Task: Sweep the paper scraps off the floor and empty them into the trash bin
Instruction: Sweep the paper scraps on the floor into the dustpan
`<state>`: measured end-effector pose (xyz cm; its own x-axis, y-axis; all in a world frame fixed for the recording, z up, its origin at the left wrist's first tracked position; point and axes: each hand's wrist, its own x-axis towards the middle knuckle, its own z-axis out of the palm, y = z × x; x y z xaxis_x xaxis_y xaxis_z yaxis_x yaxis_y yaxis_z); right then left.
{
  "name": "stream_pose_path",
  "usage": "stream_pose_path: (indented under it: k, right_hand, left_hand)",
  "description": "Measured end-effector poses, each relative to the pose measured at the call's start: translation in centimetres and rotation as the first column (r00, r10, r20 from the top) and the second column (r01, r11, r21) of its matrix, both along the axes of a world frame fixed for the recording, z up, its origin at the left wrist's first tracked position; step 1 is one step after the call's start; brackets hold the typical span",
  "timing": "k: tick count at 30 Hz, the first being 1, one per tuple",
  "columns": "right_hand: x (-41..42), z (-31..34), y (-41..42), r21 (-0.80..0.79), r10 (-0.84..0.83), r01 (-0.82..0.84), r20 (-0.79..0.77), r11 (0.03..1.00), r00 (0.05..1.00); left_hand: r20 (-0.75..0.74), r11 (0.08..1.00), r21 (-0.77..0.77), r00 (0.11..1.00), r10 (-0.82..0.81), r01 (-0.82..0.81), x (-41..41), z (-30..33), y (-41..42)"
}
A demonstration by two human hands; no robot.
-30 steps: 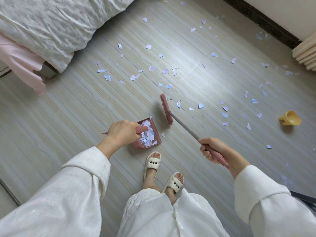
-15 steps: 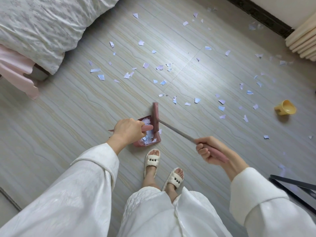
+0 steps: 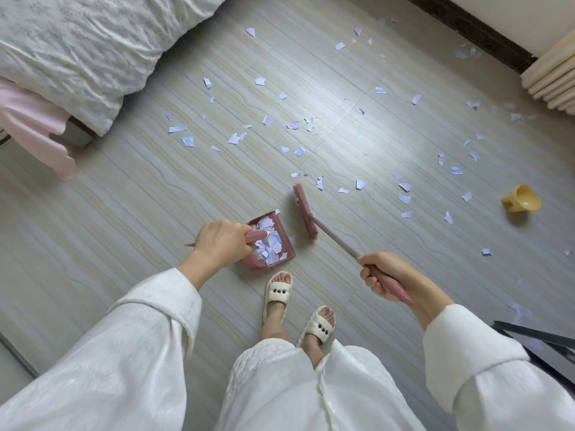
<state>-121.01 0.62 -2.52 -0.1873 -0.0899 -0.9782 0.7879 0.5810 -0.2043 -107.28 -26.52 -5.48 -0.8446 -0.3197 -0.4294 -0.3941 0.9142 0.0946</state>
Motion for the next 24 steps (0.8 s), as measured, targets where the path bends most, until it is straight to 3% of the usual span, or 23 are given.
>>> stream_pose_path:
  k: [13, 24]
  right_hand:
    - [3.3, -2.2, 1.3, 0.042, 0.039, -0.033, -0.147, 0.999, 0.988]
    - [8.6, -1.6, -1.9, 0.082, -0.032, 0.049, -0.198, 0.995, 0.98]
  left_hand:
    - [0.037, 0.984, -0.078, 0.986, 0.164, -0.16, 1.2, 0.8, -0.2]
    - [-0.002, 0.99, -0.127, 0.998, -0.069, 0.068, 0.9, 0.9, -4.3]
